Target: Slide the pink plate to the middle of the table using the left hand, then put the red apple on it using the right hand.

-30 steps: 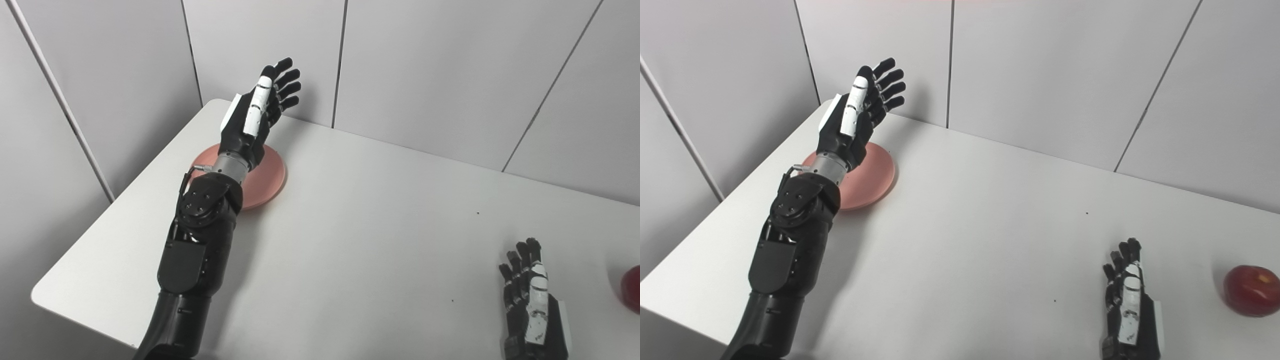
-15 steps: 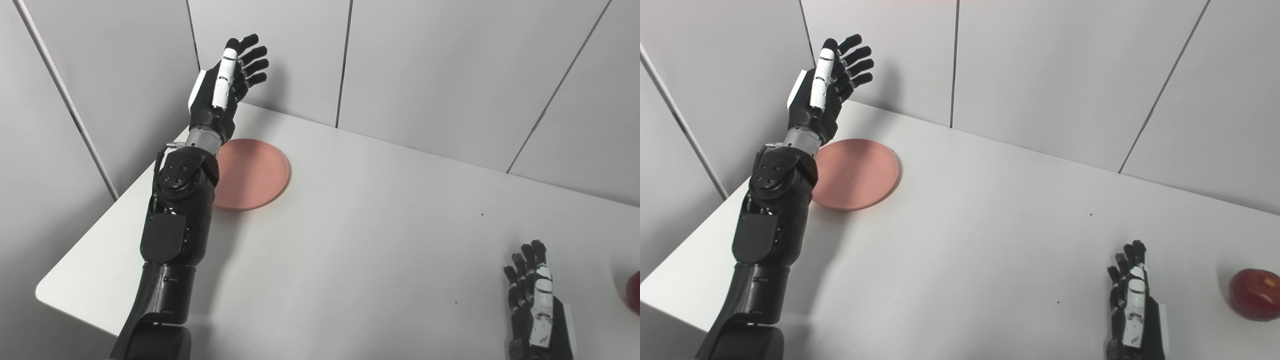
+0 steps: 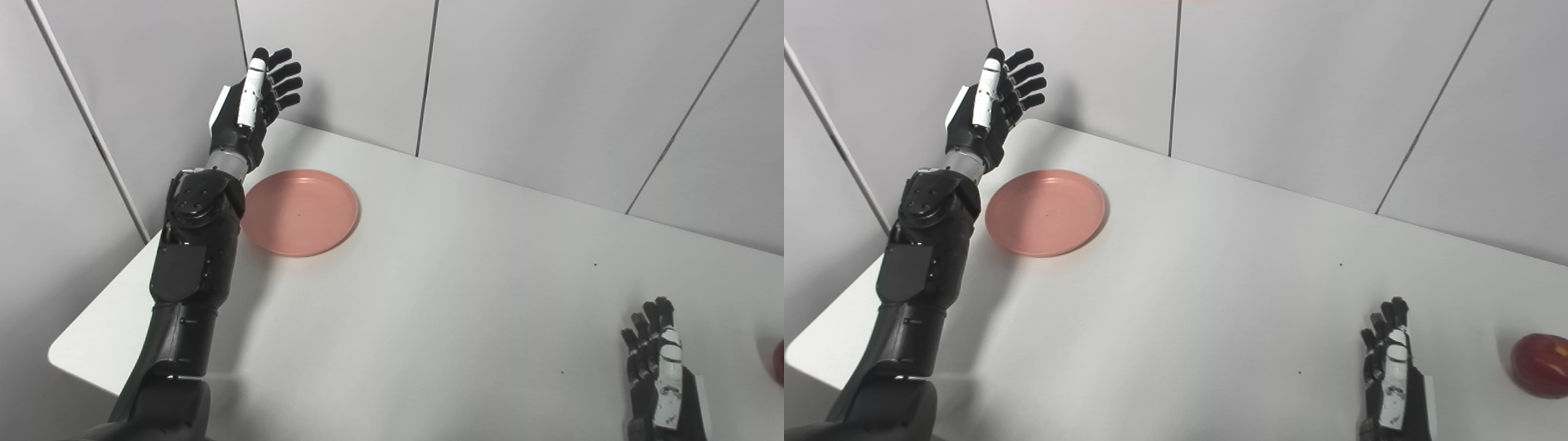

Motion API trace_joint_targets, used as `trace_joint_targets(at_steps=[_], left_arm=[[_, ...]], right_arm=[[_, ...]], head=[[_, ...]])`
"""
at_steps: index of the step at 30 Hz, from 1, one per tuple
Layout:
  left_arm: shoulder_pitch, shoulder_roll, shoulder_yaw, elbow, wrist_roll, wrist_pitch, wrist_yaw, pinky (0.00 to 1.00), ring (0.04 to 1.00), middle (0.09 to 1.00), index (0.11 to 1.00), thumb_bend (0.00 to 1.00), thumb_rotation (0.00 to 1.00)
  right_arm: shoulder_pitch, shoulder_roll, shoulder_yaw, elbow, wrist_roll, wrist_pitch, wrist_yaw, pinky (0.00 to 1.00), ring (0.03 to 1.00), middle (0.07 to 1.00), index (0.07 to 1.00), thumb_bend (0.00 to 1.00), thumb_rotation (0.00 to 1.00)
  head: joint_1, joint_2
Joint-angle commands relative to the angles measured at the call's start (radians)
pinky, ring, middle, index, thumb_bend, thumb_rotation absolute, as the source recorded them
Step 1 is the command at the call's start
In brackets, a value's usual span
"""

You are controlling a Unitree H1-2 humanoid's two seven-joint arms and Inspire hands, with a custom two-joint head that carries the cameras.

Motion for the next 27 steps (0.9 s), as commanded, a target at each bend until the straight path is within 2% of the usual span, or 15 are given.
trace_joint_targets(at_steps=[1,10,20,27], left_arm=[[-0.055,0.043,0.009,0.004,-0.016,-0.029,-0.02,0.82,0.833,0.827,0.803,0.4,1.0],[-0.056,0.068,0.025,0.099,-0.043,-0.052,-0.035,0.82,0.831,0.828,0.803,0.34,1.0],[-0.055,0.065,0.043,0.201,-0.048,-0.082,-0.025,0.83,0.836,0.833,0.809,0.33,1.0],[-0.056,0.066,0.051,0.254,-0.057,-0.098,-0.033,0.84,0.84,0.836,0.818,0.39,1.0]], right_arm=[[0.011,-0.009,-0.007,-0.009,0.005,0.01,0.011,1.0,1.0,1.0,1.0,0.13,1.0],[0.014,-0.009,-0.007,-0.022,-0.004,0.026,0.002,1.0,1.0,1.0,1.0,0.13,1.0],[0.017,-0.013,-0.008,-0.028,0.003,0.031,0.008,1.0,1.0,1.0,1.0,0.13,1.0],[0.018,-0.013,-0.009,-0.035,0.008,0.033,0.008,1.0,1.0,1.0,1.0,0.13,1.0]], head=[[0.0,0.001],[0.007,0.003],[0.011,0.01],[0.015,0.012]])
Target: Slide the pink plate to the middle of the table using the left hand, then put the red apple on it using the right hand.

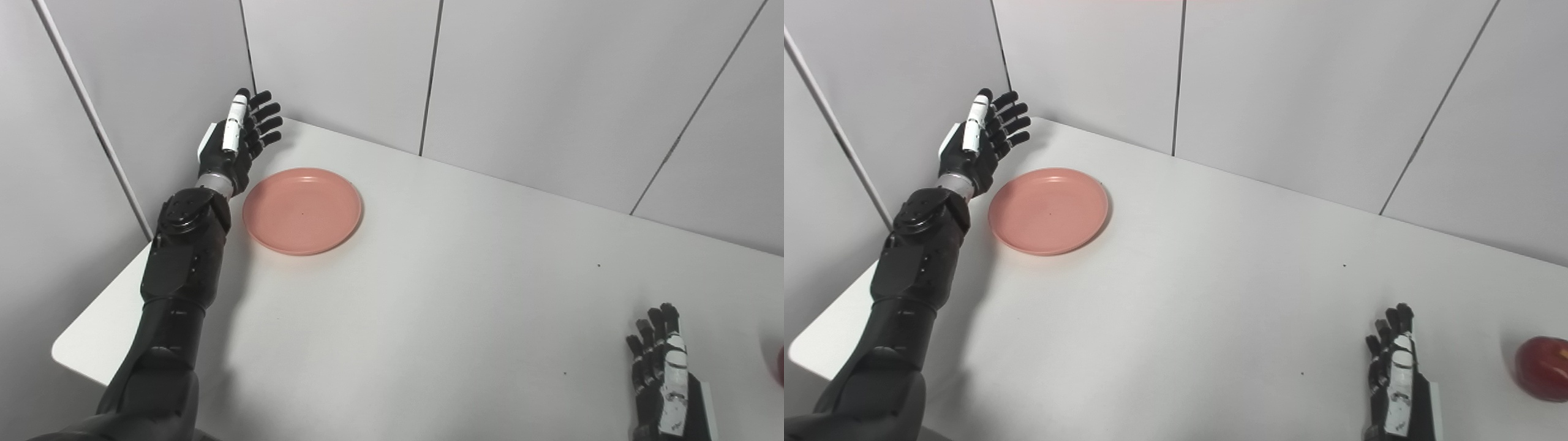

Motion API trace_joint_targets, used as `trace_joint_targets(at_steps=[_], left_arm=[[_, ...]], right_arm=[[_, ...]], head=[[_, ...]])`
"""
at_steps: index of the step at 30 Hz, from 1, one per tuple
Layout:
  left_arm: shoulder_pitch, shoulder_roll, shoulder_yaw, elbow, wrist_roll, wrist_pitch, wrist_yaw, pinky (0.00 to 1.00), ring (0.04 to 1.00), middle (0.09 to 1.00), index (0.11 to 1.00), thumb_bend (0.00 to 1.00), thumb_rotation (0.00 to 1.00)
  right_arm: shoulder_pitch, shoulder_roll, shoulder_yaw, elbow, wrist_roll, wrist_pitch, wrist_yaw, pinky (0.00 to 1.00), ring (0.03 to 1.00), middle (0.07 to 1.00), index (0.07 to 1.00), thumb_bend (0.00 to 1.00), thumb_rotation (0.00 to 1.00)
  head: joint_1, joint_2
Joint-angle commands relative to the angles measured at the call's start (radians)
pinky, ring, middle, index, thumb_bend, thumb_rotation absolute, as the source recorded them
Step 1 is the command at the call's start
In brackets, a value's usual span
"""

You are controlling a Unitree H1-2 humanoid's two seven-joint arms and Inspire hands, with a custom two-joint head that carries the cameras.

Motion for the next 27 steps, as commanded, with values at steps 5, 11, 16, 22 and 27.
trace_joint_targets(at_steps=[5,11,16,22,27], left_arm=[[-0.051,0.029,0.006,-0.013,0.002,-0.043,0.007,0.84,0.835,0.829,0.812,0.37,1.0],[-0.048,0.029,0.014,0.01,-0.004,-0.051,0.01,0.84,0.831,0.824,0.806,0.34,1.0],[-0.043,0.035,0.015,0.019,-0.003,-0.058,0.003,0.84,0.832,0.826,0.81,0.35,1.0],[-0.037,0.045,0.014,0.022,-0.002,-0.061,-0.004,0.86,0.841,0.834,0.816,0.37,1.0],[-0.031,0.053,0.012,0.024,0.003,-0.07,-0.01,0.84,0.838,0.832,0.808,0.36,1.0]], right_arm=[[0.007,-0.007,-0.01,-0.022,0.01,0.011,0.011,1.0,1.0,1.0,1.0,0.13,1.0],[0.008,-0.005,-0.013,-0.028,0.013,0.019,0.007,1.0,1.0,1.0,1.0,0.13,1.0],[0.009,-0.006,-0.014,-0.032,0.0,0.019,0.002,1.0,1.0,1.0,1.0,0.12,1.0],[0.007,-0.008,-0.014,-0.023,0.001,0.011,0.007,1.0,1.0,1.0,1.0,0.12,1.0],[0.007,-0.011,-0.014,-0.027,-0.007,0.015,0.005,1.0,1.0,1.0,1.0,0.11,1.0]], head=[[0.006,0.002],[0.011,0.001],[0.013,0.002],[0.015,0.0],[0.022,-0.001]])
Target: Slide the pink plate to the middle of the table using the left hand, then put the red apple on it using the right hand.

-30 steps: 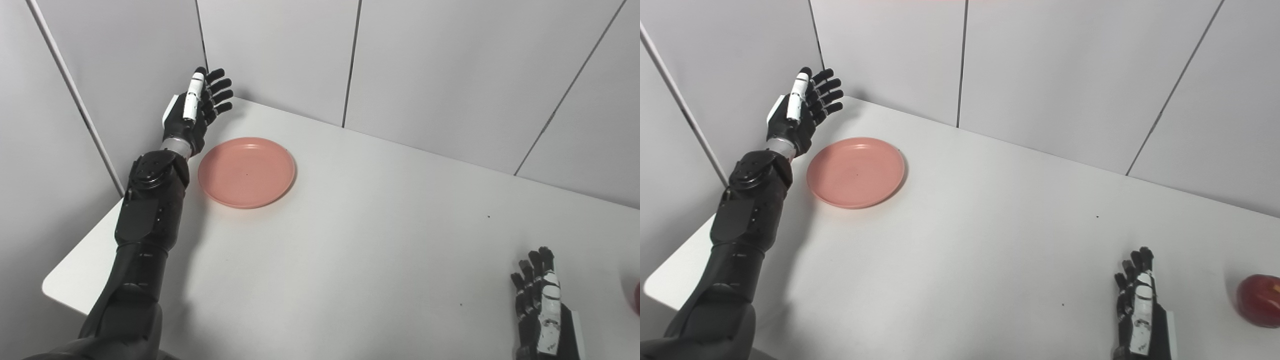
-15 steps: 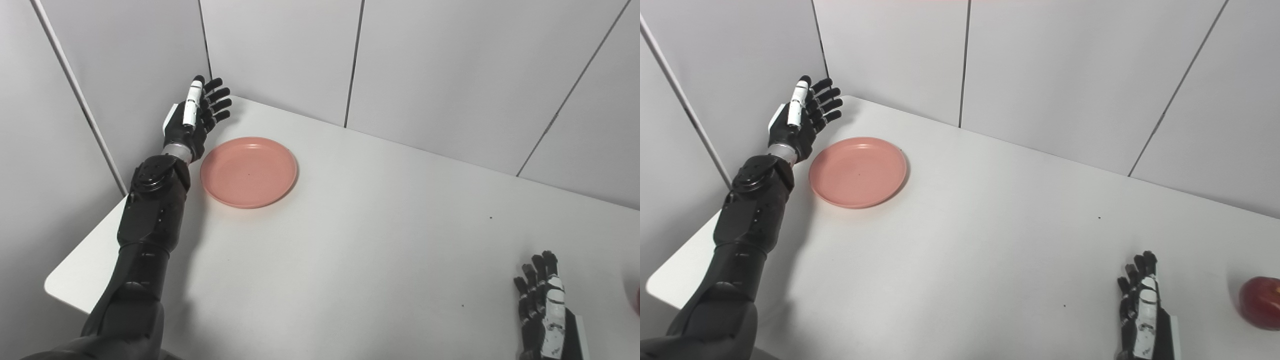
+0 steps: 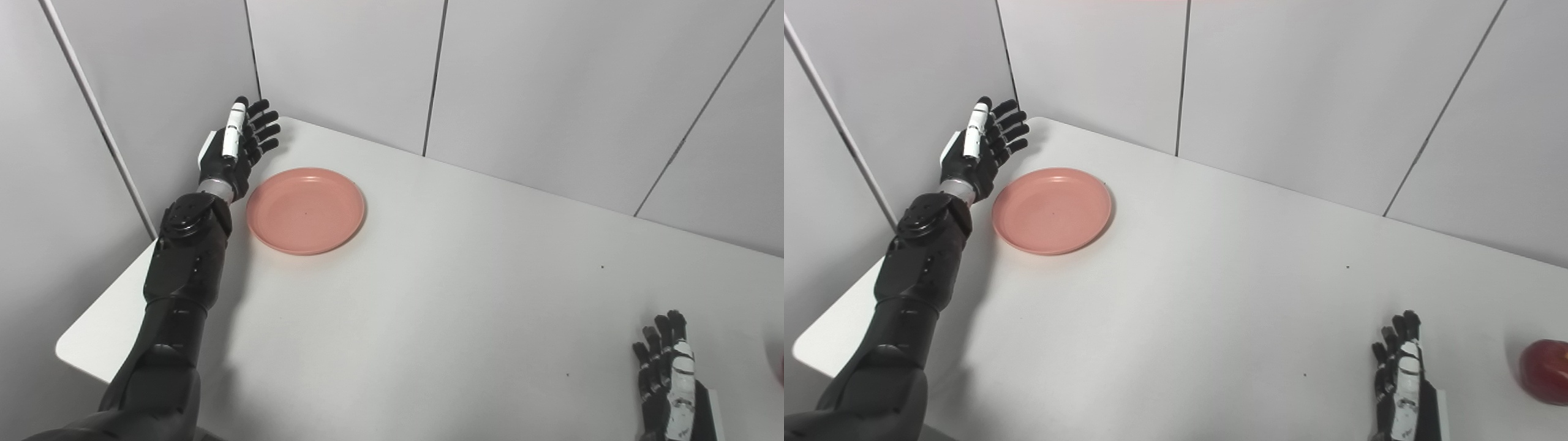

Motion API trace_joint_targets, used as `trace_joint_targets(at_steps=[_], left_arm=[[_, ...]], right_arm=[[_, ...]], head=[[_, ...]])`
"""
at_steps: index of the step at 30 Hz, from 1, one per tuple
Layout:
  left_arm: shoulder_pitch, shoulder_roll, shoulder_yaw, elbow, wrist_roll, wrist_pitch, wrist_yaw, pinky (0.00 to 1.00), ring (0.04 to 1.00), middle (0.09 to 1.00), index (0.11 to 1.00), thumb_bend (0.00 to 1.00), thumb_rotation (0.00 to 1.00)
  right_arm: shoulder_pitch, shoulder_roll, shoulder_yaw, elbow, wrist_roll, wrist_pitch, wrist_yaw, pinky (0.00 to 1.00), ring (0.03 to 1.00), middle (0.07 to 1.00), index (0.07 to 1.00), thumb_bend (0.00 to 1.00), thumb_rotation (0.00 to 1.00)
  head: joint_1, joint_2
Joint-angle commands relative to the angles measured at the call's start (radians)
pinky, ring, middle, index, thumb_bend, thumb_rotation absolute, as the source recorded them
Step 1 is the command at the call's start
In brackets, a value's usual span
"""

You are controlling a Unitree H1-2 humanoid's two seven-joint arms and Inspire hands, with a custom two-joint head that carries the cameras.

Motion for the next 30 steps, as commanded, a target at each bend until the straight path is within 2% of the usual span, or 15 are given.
trace_joint_targets(at_steps=[1,16,30], left_arm=[[-0.031,0.044,0.003,-0.017,0.0,-0.043,-0.016,0.84,0.84,0.835,0.81,0.35,1.0],[-0.013,0.057,0.01,-0.022,-0.005,-0.039,-0.035,0.87,0.862,0.855,0.826,0.31,1.0],[0.001,0.061,0.011,0.038,0.001,-0.07,-0.04,0.85,0.856,0.85,0.821,0.31,1.0]], right_arm=[[-0.002,-0.009,-0.006,-0.018,-0.001,0.0,0.008,1.0,1.0,1.0,1.0,0.12,1.0],[-0.002,-0.014,-0.009,-0.029,0.0,0.021,0.009,1.0,1.0,1.0,1.0,0.11,1.0],[-0.003,-0.014,-0.011,-0.036,-0.005,0.032,0.005,1.0,1.0,1.0,1.0,0.11,1.0]], head=[[-0.001,0.001],[0.006,0.002],[0.006,0.003]])
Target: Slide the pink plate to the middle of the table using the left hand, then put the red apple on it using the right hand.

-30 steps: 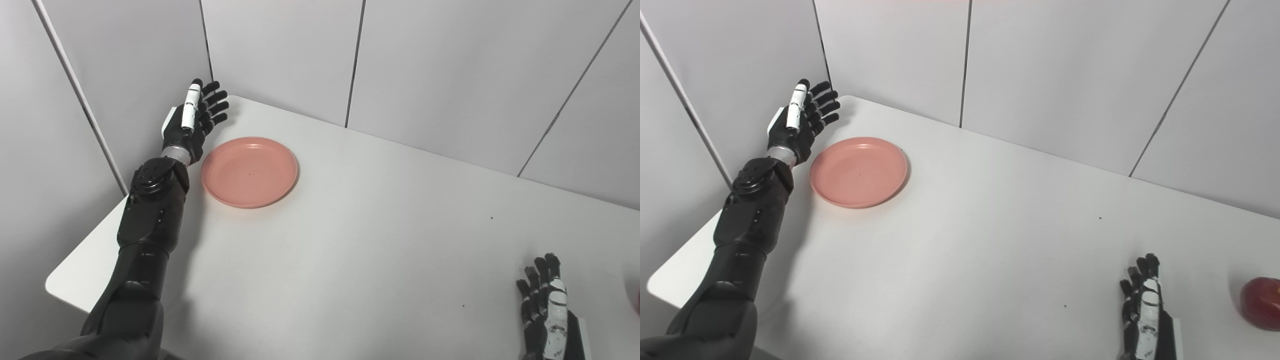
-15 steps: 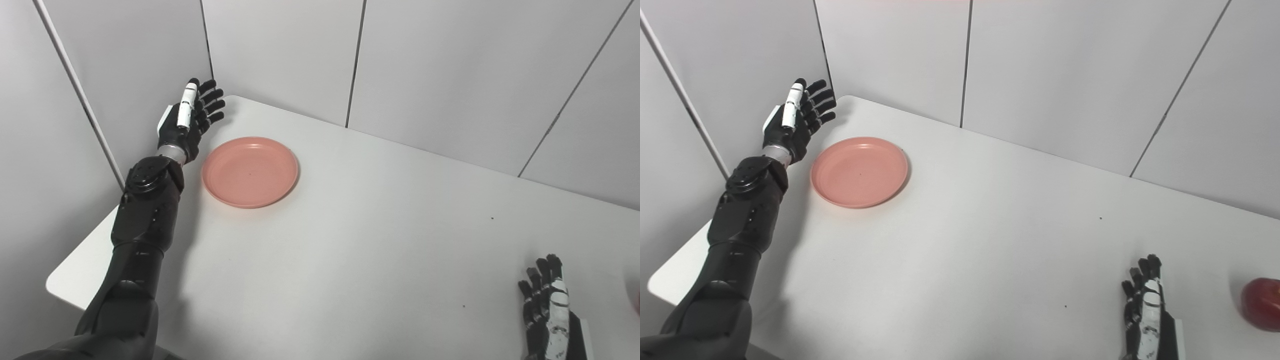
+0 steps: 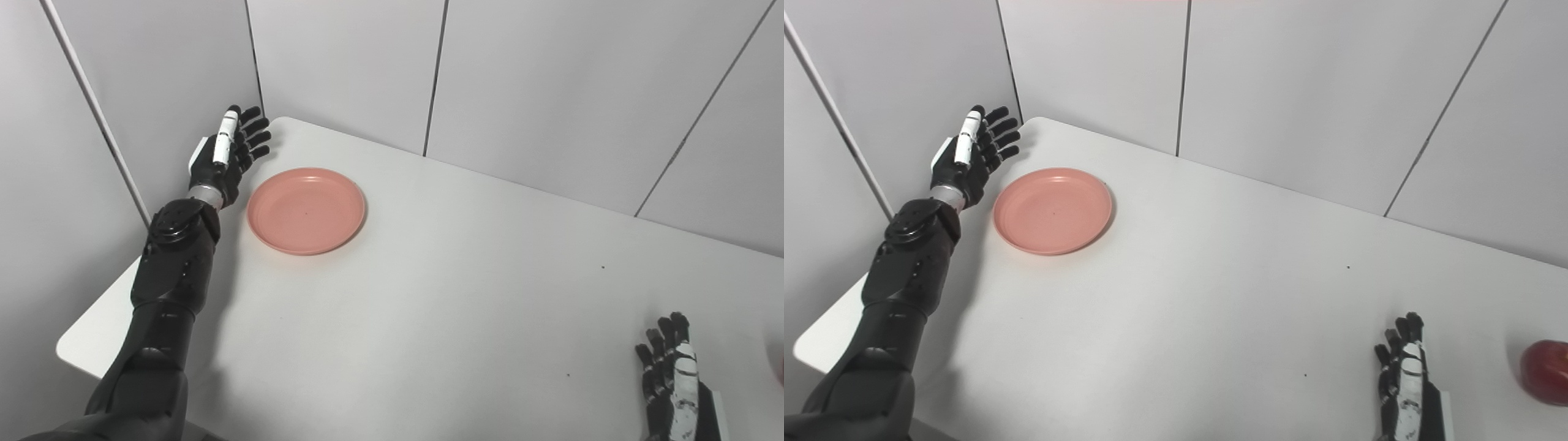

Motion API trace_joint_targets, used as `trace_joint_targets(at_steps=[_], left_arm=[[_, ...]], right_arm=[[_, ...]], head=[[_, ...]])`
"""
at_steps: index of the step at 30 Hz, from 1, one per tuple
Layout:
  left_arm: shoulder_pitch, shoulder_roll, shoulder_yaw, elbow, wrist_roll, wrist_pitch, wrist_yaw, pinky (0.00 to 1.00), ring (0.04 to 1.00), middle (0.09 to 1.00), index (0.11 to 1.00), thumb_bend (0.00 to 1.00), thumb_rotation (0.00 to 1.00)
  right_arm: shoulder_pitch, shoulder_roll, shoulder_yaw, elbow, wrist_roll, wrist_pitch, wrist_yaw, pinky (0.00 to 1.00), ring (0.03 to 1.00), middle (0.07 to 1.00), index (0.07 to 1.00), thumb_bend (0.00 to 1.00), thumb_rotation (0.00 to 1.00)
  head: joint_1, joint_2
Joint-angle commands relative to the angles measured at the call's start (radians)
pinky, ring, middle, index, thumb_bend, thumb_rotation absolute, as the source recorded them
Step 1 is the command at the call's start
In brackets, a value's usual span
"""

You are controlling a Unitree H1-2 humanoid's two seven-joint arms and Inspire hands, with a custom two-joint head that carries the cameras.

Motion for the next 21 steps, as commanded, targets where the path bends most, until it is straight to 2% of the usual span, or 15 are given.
trace_joint_targets(at_steps=[1,7,21], left_arm=[[-0.03,0.035,0.007,-0.013,0.0,-0.039,-0.002,0.85,0.854,0.848,0.82,0.31,1.0],[-0.025,0.033,0.008,0.003,-0.002,-0.033,-0.001,0.86,0.852,0.844,0.82,0.31,1.0],[-0.011,0.027,0.006,0.057,-0.012,-0.08,-0.033,0.84,0.851,0.847,0.821,0.3,1.0]], right_arm=[[-0.005,-0.007,-0.007,-0.022,0.005,0.005,0.008,1.0,1.0,1.0,1.0,0.11,1.0],[-0.004,-0.005,-0.009,-0.03,0.003,0.014,0.002,1.0,1.0,1.0,1.0,0.11,1.0],[-0.003,-0.003,-0.007,-0.036,-0.002,0.017,0.004,1.0,1.0,1.0,1.0,0.11,1.0]], head=[[0.0,0.0],[0.002,0.002],[-0.002,0.003]])
